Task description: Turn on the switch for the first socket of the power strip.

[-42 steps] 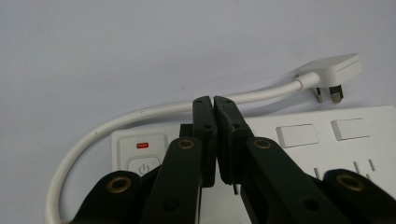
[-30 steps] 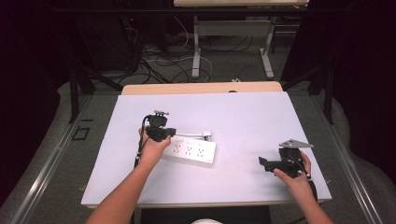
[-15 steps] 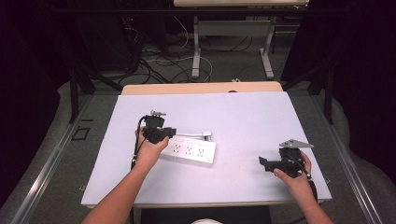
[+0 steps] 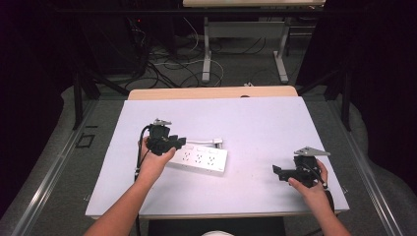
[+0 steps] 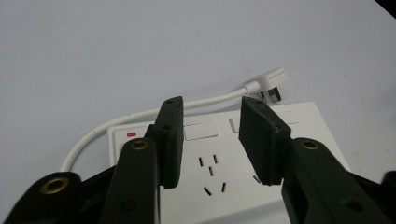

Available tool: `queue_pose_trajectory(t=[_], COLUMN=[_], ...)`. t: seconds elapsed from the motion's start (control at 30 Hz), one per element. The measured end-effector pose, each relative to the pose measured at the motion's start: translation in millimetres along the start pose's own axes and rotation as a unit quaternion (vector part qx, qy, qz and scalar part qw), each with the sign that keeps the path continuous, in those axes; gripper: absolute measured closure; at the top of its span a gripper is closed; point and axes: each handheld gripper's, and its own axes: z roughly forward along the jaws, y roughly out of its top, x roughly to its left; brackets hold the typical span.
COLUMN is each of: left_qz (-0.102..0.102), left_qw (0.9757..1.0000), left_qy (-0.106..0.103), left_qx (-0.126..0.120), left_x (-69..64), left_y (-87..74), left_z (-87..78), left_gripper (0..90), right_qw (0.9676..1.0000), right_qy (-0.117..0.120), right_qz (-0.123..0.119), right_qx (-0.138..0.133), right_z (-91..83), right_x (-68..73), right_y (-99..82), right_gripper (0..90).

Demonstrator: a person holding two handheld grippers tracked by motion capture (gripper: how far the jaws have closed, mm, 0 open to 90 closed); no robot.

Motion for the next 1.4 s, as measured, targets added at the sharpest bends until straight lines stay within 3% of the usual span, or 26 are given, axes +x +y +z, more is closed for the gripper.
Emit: queue_pose_trajectory(t=[0.7,0.9,0.97,1.2,1.4], left_qz=[-0.003,0.008,0.018,-0.002,-0.017], left_qw=[0.999,0.9981,0.9983,0.9984,0.9978], left_qy=[-0.01,-0.012,-0.013,-0.006,-0.004], left_qx=[-0.044,-0.06,-0.054,-0.057,-0.064], left_x=[15.2,23.0,27.0,37.7,47.0], left_y=[-11.1,-17.1,-19.4,-29.8,-38.1], left_z=[-27.6,-33.8,-36.3,-41.3,-45.9], left_gripper=[33.8,30.2,29.4,27.7,17.0], right_qw=[1.0,1.0,1.0,1.0,1.0], right_qy=[-0.001,0.0,-0.001,-0.002,-0.002], right_qz=[-0.004,-0.003,-0.006,-0.003,-0.004], right_qx=[-0.002,-0.002,-0.002,0.001,0.0], right_z=[-0.2,0.1,0.1,-0.1,0.4], right_x=[-0.3,0.1,-0.3,0.7,0.5], right_y=[0.2,0.0,0.0,0.1,0.0], right_gripper=[4.9,4.9,4.9,4.9,4.9])
